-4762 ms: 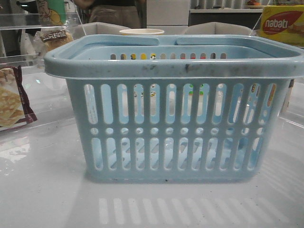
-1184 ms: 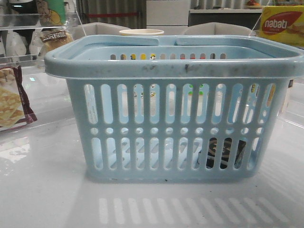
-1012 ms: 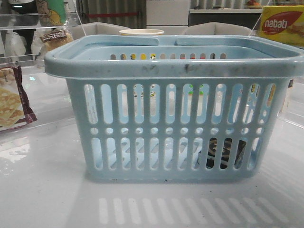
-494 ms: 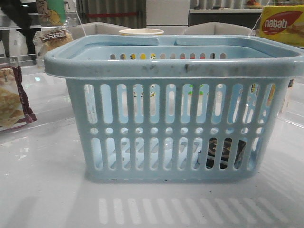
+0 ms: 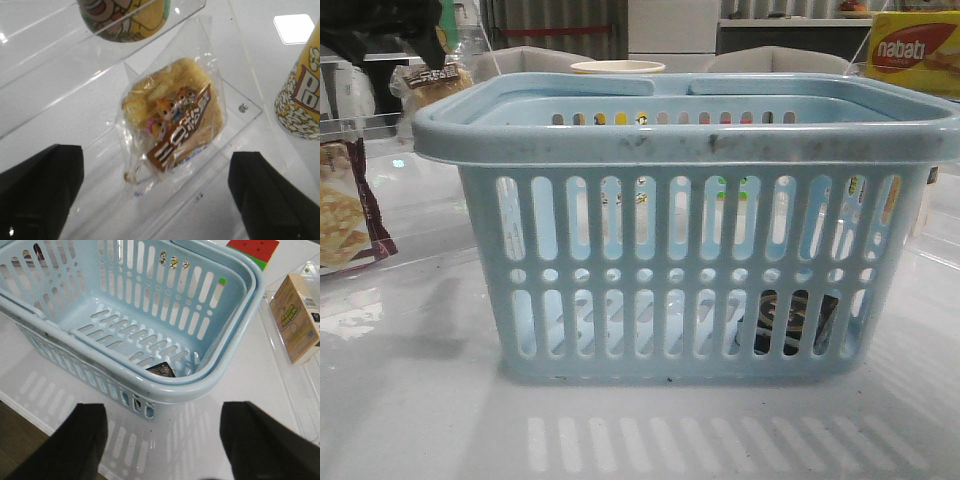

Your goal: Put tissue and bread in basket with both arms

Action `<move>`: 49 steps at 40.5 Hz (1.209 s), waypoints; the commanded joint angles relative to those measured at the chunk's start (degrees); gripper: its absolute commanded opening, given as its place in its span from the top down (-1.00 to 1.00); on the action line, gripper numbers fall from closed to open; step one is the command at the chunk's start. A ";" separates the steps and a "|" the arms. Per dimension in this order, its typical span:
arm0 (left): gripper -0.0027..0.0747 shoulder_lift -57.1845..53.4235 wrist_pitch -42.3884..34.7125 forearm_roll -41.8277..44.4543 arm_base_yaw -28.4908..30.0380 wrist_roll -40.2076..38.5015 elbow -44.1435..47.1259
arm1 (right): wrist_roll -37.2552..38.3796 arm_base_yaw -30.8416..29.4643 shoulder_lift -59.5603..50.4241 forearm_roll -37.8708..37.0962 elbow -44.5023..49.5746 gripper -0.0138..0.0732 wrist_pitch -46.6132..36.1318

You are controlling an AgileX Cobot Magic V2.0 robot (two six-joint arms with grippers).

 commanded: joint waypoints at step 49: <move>0.70 -15.66 4.43 -1.13 -5.42 0.94 -4.48 | -0.28 -0.05 -0.09 -1.22 -1.53 -0.62 -3.90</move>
